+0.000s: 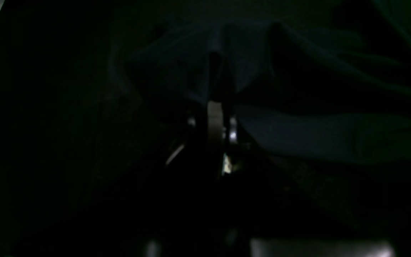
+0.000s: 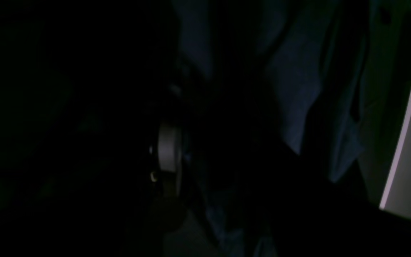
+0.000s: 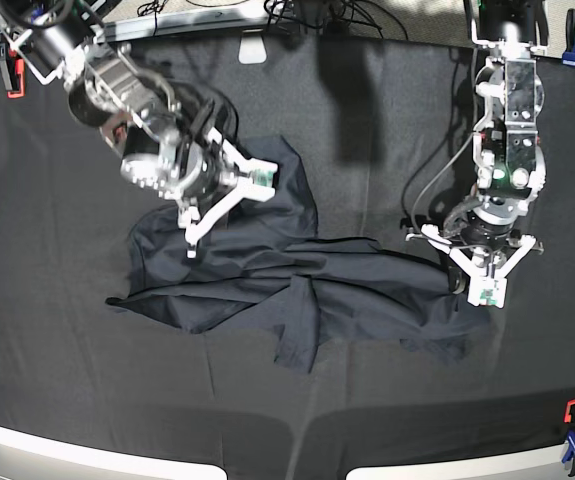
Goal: Layout the t-shirt on the table in an organized manner, then fold the t-shirt properly
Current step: 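Reach the right gripper to the shirt's collar area and grasp it, then pull the grasped collar with the right gripper to stretch the shirt, then grasp the shirt body with the right gripper and drag it outward, then move the left gripper to the shirt's hem edge and grasp it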
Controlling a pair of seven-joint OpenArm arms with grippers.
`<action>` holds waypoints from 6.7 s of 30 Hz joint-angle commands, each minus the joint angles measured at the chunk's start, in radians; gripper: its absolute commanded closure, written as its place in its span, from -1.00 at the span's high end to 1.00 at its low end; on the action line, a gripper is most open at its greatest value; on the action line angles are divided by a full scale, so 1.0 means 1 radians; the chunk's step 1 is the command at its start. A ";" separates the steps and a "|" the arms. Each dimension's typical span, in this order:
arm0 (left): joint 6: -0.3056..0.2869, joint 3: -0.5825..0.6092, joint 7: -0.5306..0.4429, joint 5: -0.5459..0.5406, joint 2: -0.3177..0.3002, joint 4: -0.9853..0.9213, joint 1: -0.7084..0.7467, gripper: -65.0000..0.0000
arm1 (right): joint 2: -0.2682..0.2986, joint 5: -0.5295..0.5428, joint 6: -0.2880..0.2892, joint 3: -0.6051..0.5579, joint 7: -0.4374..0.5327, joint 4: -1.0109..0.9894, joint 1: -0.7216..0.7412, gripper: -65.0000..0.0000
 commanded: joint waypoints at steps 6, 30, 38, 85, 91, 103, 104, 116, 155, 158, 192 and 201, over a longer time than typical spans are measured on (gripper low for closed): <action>0.004 -0.004 -0.028 -0.002 -0.006 0.020 -0.020 -1.00 | 0.010 -0.010 0.005 0.004 0.033 -0.060 0.032 -0.36; 0.000 -0.004 0.172 -0.001 -0.077 0.137 -0.019 -1.00 | 0.457 0.226 0.004 0.042 -0.563 0.532 -0.351 -1.00; 0.000 -0.004 0.246 -0.002 -0.157 0.137 -0.013 -1.00 | 0.512 0.235 0.025 0.251 -0.563 0.610 -0.619 -1.00; 0.000 -0.004 0.204 -0.085 -0.180 0.137 -0.011 -0.56 | 0.218 0.515 0.077 0.571 -0.155 0.579 -0.372 -0.19; 0.000 -0.004 0.204 -0.084 -0.180 0.137 -0.011 -0.56 | 0.066 0.173 0.018 0.249 -0.144 0.386 -0.123 -0.19; 0.000 -0.004 0.204 -0.080 -0.180 0.137 -0.011 -0.56 | -0.089 -0.019 -0.048 -0.102 -0.135 -0.113 0.252 -0.25; 0.000 -0.004 0.204 -0.080 -0.180 0.137 -0.011 -0.56 | -0.101 -0.019 -0.047 -0.123 -0.135 -0.142 0.272 -0.25; 0.000 -0.004 0.204 -0.080 -0.180 0.137 -0.011 -0.56 | -0.134 -0.071 -0.094 -0.269 -0.114 -0.312 0.402 -0.47; 0.001 -0.004 0.216 -0.081 -0.180 0.137 0.009 -0.56 | -0.173 0.026 -0.550 0.287 0.198 -1.091 0.882 -1.00; 0.000 -0.004 0.216 -0.080 -0.180 0.137 0.017 -0.56 | -0.169 -0.006 -0.564 0.287 0.155 -1.095 0.888 -1.00; -0.248 0.024 0.159 -0.334 -0.044 0.136 0.014 -0.45 | 0.027 0.171 -0.576 0.288 0.100 -0.955 0.704 -0.45; -0.249 0.043 0.163 -0.327 -0.043 0.135 0.014 -0.46 | 0.024 0.236 -0.510 0.288 0.093 -0.955 0.727 -0.19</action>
